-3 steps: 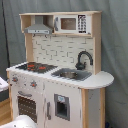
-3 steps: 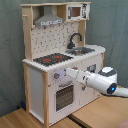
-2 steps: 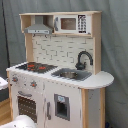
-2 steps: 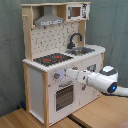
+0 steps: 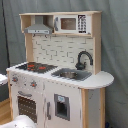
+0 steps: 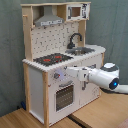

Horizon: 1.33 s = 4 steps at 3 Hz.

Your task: Play with the kitchen

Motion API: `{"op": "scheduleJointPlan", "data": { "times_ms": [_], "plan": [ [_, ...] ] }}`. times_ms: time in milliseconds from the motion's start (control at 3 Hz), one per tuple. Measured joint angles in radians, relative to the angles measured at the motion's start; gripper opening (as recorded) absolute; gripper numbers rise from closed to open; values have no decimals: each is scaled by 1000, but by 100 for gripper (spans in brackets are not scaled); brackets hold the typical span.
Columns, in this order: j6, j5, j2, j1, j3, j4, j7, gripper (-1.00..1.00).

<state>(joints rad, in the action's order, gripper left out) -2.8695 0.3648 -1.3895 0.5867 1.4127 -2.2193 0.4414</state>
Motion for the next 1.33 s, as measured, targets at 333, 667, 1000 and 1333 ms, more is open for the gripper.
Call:
{"op": "scheduleJointPlan", "data": {
  "times_ms": [333, 667, 1000, 1333],
  "plan": [
    [0, -1, 13, -13, -38, 0, 118, 100],
    [2, -3, 25, -25, -81, -1, 211, 100],
    [2, -3, 45, -32, -129, -5, 305, 100],
    [2, -3, 82, -38, -177, -5, 414, 100]
  ]
}}
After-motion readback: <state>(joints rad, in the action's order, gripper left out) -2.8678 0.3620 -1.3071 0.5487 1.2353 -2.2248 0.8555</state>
